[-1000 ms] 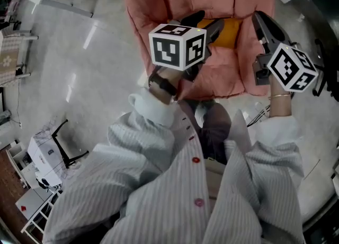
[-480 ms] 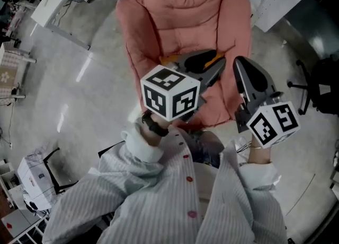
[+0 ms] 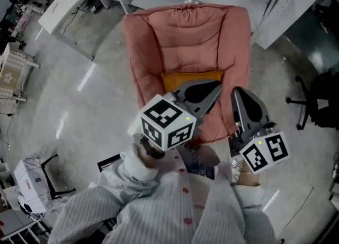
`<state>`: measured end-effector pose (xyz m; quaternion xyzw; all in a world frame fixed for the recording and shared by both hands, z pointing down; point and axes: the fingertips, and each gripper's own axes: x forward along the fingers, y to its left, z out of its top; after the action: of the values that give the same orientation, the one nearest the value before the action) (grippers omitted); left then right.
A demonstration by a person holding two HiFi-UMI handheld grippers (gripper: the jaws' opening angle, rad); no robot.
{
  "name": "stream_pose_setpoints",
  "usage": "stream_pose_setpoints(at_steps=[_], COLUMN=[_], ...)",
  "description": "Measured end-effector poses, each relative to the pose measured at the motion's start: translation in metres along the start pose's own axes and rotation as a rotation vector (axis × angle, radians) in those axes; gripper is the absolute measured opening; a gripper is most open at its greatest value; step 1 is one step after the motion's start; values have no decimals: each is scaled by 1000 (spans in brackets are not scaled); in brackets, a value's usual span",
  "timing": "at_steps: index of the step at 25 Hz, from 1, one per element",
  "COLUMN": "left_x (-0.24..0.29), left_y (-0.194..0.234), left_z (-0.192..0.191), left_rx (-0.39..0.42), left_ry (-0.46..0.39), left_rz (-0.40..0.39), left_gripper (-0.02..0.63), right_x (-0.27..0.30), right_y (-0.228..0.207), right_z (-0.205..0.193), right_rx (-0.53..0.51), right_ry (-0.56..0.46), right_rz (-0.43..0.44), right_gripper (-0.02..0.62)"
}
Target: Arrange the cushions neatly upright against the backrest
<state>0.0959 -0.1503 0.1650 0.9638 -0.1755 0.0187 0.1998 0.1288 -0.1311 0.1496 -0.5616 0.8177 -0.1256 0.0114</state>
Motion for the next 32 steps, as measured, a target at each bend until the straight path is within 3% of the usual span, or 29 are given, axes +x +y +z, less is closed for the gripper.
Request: stream_pose_setpoints(at_steps=[7,32], left_x=[0,-3], left_y=[-14,-27], left_z=[6,-4], left_rx=[53,97], left_ry=[14,45], left_rz=[-38,-84], left_gripper=[9,9], right_x=[-5,-13], right_y=[5,13], right_z=[7,-7], right_rx=[-13,-35], right_ry=[-16,21], right_rz=[-22,-63], right_gripper=[14,12])
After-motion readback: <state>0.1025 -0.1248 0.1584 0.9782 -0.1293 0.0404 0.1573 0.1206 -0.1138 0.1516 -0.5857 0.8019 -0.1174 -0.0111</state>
